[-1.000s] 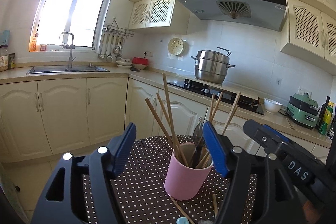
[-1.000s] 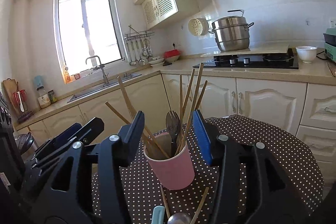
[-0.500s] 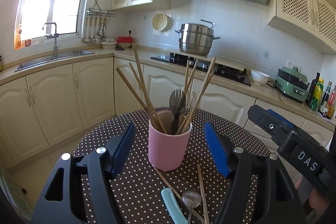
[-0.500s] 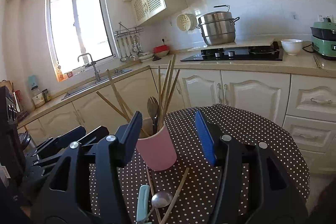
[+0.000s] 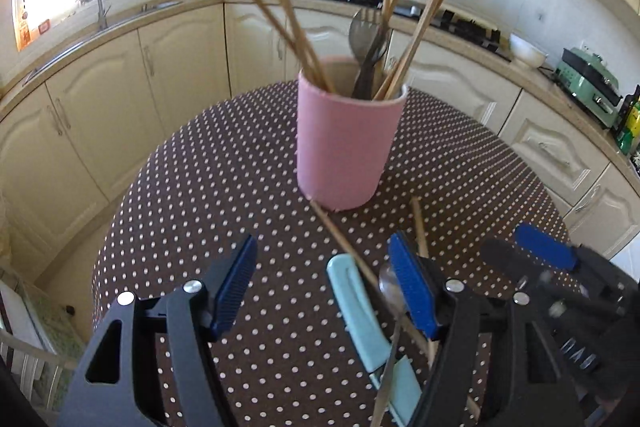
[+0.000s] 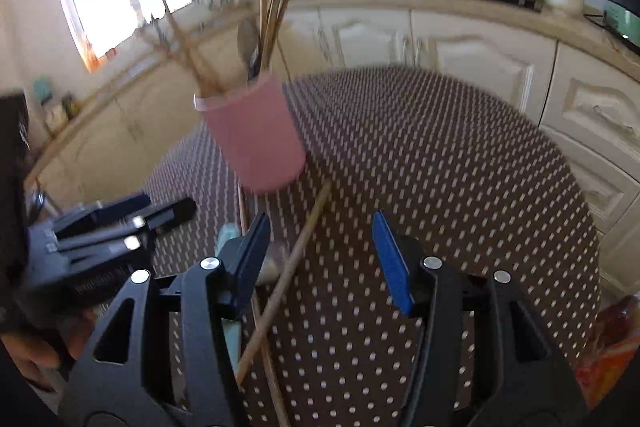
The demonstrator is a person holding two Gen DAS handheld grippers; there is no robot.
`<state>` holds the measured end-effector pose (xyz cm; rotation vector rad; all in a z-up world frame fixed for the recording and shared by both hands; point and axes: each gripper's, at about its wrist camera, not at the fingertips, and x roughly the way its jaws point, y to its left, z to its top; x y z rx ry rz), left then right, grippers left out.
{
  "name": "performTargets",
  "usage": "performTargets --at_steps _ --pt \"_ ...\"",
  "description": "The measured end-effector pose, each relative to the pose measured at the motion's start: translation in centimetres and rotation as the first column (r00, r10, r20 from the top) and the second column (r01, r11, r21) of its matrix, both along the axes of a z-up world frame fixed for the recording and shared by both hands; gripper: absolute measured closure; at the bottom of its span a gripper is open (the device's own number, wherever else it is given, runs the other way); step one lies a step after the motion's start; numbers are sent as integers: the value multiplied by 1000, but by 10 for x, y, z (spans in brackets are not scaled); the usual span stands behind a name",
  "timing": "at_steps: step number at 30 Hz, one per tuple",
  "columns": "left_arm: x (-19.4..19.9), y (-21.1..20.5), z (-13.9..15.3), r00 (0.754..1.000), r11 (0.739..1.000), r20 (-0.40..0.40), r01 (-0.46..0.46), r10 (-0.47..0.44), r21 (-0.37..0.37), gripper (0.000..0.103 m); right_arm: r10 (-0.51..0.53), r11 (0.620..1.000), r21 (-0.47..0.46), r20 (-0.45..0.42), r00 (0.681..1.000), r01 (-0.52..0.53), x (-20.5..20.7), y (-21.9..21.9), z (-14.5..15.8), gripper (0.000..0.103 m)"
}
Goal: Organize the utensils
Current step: 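Lower both open grippers back to the remaining utensils, then grasp the silver spoon with the left gripper while the right grasps a chopstick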
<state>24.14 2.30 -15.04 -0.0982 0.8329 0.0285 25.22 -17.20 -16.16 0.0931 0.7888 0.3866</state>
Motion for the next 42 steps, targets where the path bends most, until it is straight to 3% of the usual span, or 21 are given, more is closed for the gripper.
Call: performTargets --at_steps 8,12,16,18,19,25,32,35,42 --pt "-1 10 -22 996 1000 -92 1 -1 1 36 76 991 -99 -109 991 -87 -2 29 -32 50" --pt "1 10 -25 994 1000 -108 8 -9 -9 36 80 986 -135 -131 988 -98 1 33 -39 71" --pt "3 3 -26 989 997 -129 67 -73 -48 36 83 982 -153 -157 984 -107 7 27 -40 87" --pt "3 -8 -27 983 993 -142 114 -117 -31 38 89 982 -148 -175 980 -116 11 20 -40 91" --pt "3 -12 -28 980 991 -149 131 -133 -24 46 93 982 -145 -182 979 -120 13 17 -40 91" --pt "6 -30 -38 953 979 -227 199 -202 -37 63 105 986 -102 -218 970 -129 22 1 -40 92" --pt "12 -41 -43 945 976 -248 214 -214 -26 66 111 988 -82 -230 967 -133 23 -1 -39 92" --pt "16 -42 -40 947 976 -239 207 -216 -63 67 115 988 -78 -234 965 -136 23 0 -40 91" --pt "26 -56 -43 933 969 -263 242 -246 -50 82 121 989 -54 -256 959 -139 30 -2 -41 91"
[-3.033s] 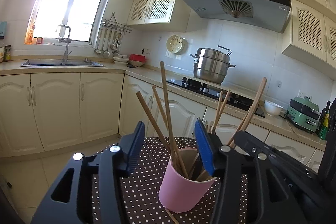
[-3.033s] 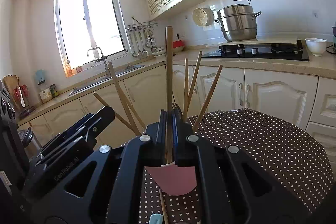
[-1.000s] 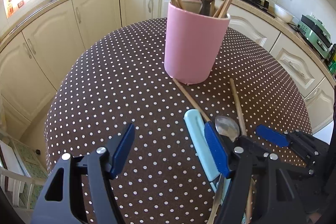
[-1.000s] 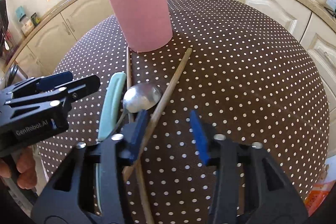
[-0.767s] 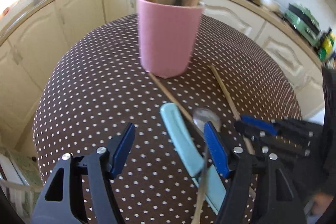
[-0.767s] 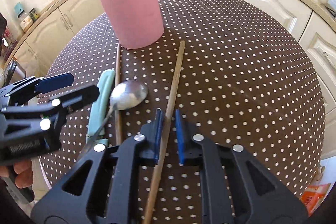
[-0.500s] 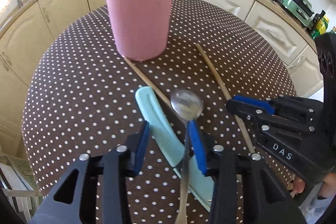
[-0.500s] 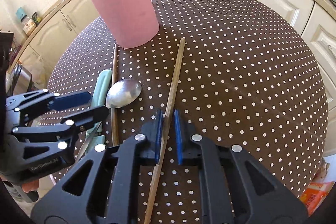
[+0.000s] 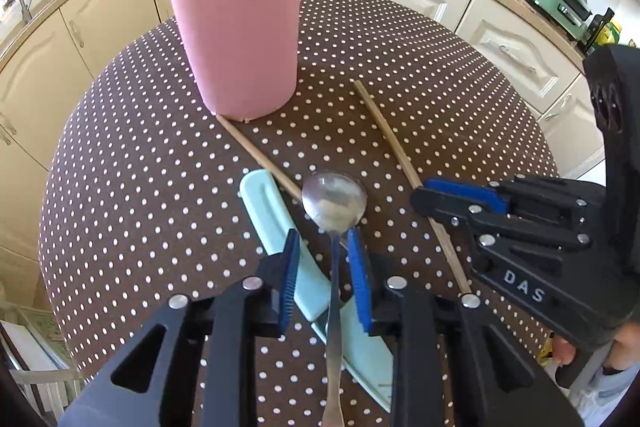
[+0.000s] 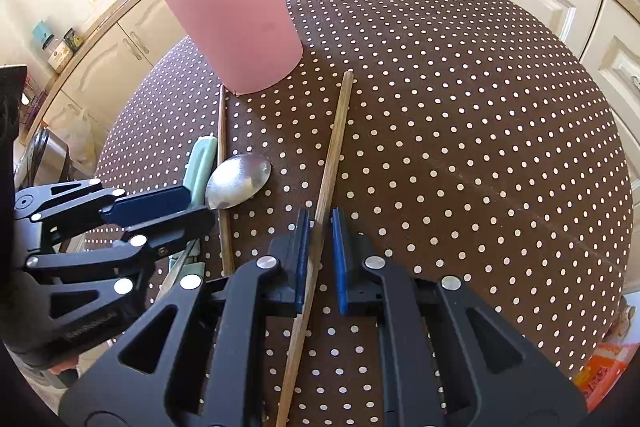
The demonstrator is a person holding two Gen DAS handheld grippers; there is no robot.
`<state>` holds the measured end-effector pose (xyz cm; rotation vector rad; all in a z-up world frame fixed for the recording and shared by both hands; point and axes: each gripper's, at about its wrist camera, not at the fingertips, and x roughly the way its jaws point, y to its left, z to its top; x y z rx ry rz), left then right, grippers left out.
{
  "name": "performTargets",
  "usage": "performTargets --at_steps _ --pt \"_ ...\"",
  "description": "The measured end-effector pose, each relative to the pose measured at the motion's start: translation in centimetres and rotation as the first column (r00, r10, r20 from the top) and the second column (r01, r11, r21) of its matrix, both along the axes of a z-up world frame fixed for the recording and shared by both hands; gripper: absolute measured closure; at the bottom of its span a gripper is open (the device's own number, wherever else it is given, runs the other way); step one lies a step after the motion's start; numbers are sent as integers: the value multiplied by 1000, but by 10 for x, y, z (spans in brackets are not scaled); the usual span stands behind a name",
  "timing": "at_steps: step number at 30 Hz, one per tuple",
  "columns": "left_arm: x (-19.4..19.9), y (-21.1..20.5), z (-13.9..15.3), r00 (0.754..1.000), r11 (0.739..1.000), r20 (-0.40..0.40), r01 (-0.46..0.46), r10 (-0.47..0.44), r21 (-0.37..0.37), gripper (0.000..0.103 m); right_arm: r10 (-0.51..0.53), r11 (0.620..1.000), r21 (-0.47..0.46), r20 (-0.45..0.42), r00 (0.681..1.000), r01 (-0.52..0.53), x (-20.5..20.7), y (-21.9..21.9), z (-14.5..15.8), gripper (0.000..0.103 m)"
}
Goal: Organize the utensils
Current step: 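Grasp the silver spoon with the left gripper while the right grasps a chopstick, then lift the silver spoon and chopstick up over the pink cup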
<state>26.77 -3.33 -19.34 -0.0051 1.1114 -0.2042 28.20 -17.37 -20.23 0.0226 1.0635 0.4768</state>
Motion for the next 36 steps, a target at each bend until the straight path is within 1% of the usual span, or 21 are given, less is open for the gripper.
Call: performTargets --at_steps 1,5,6,7,9,14,19,21,23,27,29,32,36 --pt "3 -1 0 1000 1000 -5 -1 1 -5 85 0 1000 4 -2 1000 0 1 -1 0 91" --pt "16 -9 -5 999 1000 -28 15 -16 -11 89 3 1000 5 -10 1000 -3 3 -4 -1 91" --pt "17 -11 -7 999 1000 -30 14 -14 -13 91 5 1000 2 -12 1000 -5 3 -4 -1 90" --pt "20 -13 -7 1000 1000 -27 11 -11 -21 96 7 1000 -1 -13 1000 -7 3 -3 -1 90" --pt "22 -15 -7 1000 1000 -20 4 -4 -25 98 11 1000 -10 -16 1000 -12 5 -2 0 90" --pt "18 -4 -5 1000 998 -4 -19 19 -67 98 14 999 -30 -33 999 -15 14 6 2 90" --pt "17 5 2 999 995 31 -40 43 -89 99 22 995 -94 -34 999 -25 28 24 5 90" --pt "14 10 6 998 993 51 -39 45 -109 99 35 991 -125 -26 999 -38 31 32 6 90" --pt "12 12 11 996 991 76 -42 52 -124 99 36 990 -133 -16 999 -38 33 35 6 93" --pt "4 18 24 987 988 146 -46 68 -150 99 16 996 -90 14 1000 -14 31 31 8 95" --pt "0 17 33 977 986 196 -55 86 -155 99 9 998 -58 35 999 -7 29 27 11 95" --pt "-5 18 42 960 986 260 -60 99 -154 99 -6 1000 20 81 997 4 24 19 22 95" --pt "-10 23 55 943 979 310 -58 119 -196 99 -30 994 108 150 988 13 17 8 38 95"
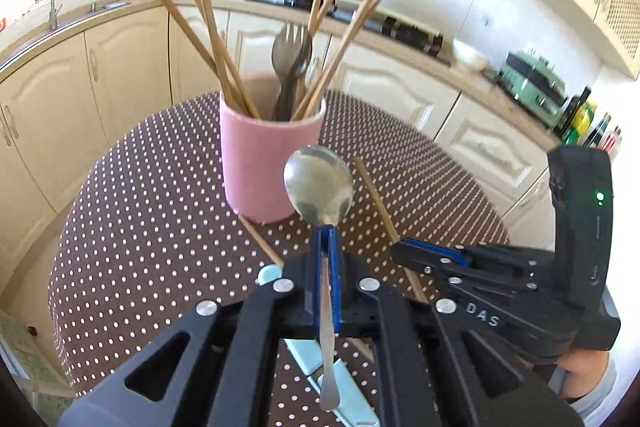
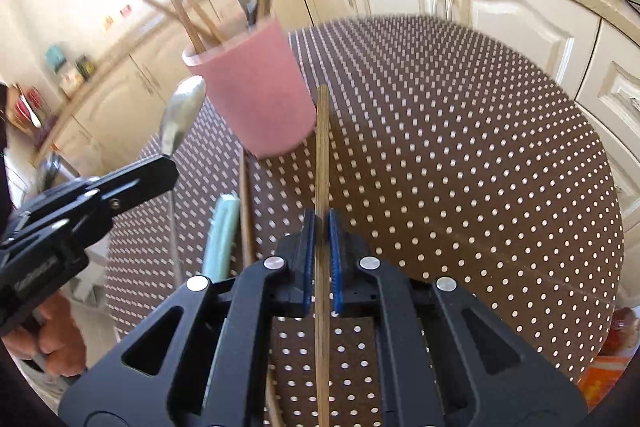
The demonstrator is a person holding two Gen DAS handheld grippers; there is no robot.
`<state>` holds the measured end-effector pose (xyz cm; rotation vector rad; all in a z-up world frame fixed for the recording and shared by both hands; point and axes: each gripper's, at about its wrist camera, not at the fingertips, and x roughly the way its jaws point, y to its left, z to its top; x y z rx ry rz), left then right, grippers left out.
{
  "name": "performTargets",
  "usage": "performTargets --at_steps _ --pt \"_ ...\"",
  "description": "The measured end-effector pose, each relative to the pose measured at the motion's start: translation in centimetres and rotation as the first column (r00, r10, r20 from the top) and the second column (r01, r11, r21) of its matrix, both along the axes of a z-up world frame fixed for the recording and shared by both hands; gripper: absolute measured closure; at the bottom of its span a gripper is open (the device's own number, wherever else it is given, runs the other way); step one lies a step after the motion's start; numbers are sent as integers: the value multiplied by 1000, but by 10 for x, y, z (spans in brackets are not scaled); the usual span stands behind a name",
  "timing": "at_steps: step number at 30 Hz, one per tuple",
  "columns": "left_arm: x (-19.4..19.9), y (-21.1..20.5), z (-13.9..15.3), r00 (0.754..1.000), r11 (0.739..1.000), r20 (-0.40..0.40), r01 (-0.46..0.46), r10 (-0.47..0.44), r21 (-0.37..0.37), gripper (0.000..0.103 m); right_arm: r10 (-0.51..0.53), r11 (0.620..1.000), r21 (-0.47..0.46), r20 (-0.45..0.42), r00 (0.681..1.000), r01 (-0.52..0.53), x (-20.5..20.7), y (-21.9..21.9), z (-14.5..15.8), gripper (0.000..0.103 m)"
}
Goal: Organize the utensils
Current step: 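Lift the silver spoon and chopstick up over the pink cup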
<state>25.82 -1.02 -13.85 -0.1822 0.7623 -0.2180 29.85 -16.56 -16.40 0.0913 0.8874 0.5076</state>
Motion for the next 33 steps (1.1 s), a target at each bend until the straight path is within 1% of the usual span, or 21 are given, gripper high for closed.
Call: performTargets --at_steps 2,5,9,13,16,21,25,27,30,33 --pt "-2 4 7 1000 1000 31 -6 6 -10 99 -2 999 51 47 999 0 -6 -4 12 95" --pt "-5 12 19 997 1000 78 -12 14 -28 99 -27 995 95 119 993 16 -14 -11 28 96" --pt "-5 23 35 991 998 127 -30 38 -59 99 -61 988 150 212 975 29 -19 -15 51 96" --pt "-3 29 48 985 996 162 -42 54 -77 99 -69 984 178 288 955 17 -18 -17 70 96" --pt "1 31 59 980 995 190 -48 64 -88 99 -72 984 179 348 935 9 -19 -13 87 96" --pt "0 34 86 958 995 272 -73 89 -66 99 -84 983 185 441 893 1 -15 2 117 96" --pt "2 32 110 926 992 356 -118 123 -36 99 -90 978 206 486 869 -14 -8 6 140 96" --pt "6 31 117 915 992 382 -121 127 -38 99 -93 977 211 515 852 -21 -6 12 152 96" --pt "14 30 123 900 989 411 -144 143 -30 99 -98 978 210 542 835 -22 -2 16 165 96" --pt "20 32 126 884 986 437 -158 164 -52 99 -101 975 221 560 822 -31 1 18 173 97"
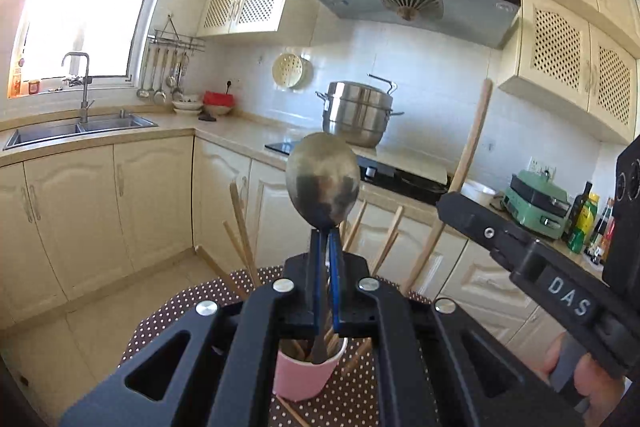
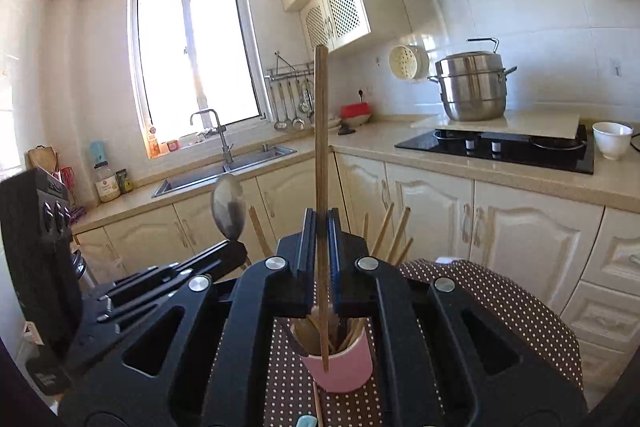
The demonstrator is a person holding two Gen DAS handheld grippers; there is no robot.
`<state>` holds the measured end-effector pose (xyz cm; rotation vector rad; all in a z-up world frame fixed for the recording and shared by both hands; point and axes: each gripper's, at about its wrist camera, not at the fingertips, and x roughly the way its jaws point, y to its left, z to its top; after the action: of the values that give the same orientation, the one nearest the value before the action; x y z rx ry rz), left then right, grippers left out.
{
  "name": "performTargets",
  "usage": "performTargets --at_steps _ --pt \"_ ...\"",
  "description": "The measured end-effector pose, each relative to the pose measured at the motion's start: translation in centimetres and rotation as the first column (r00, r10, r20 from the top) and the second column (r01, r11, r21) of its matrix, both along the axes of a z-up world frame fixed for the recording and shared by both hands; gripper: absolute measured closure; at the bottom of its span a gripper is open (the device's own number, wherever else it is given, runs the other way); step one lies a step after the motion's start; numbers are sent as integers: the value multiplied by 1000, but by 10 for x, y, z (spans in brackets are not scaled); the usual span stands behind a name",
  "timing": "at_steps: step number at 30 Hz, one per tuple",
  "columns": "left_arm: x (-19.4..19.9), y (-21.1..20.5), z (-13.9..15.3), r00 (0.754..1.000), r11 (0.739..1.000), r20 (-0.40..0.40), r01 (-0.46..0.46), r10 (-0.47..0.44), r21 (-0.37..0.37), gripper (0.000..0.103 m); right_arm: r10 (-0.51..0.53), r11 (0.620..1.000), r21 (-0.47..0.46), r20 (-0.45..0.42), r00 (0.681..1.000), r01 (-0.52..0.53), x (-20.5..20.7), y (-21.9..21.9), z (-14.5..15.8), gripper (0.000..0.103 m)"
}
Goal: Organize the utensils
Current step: 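Lift the silver spoon and chopstick up over the pink cup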
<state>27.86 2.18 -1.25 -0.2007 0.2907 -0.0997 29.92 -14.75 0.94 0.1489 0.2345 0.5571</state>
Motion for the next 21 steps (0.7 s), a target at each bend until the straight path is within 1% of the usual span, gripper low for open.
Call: performTargets --at_steps 2,5,9,11,14,17,21 --pt "4 0 0 1000 1000 20 -22 22 6 99 -6 1000 10 10 1000 5 1 1 4 97" --pt "12 1 -4 999 1000 30 -20 20 -6 99 -12 1000 23 34 999 11 3 1 9 97" --pt "25 3 -15 1000 1000 6 -17 17 -12 99 -25 1000 20 48 999 24 7 7 8 97" --pt "30 3 -21 1000 1000 -11 -27 27 -7 99 -23 1000 20 44 999 22 10 10 6 97" --pt "34 4 -30 999 1000 -25 -25 25 -3 99 -24 999 28 62 998 22 11 12 6 97" --pt "37 4 -36 999 1000 -35 -23 23 1 99 -29 1000 11 78 997 28 13 16 4 97" --pt "39 5 -41 998 1000 -55 -19 19 -3 98 -25 1000 -3 53 998 25 17 20 -5 97"
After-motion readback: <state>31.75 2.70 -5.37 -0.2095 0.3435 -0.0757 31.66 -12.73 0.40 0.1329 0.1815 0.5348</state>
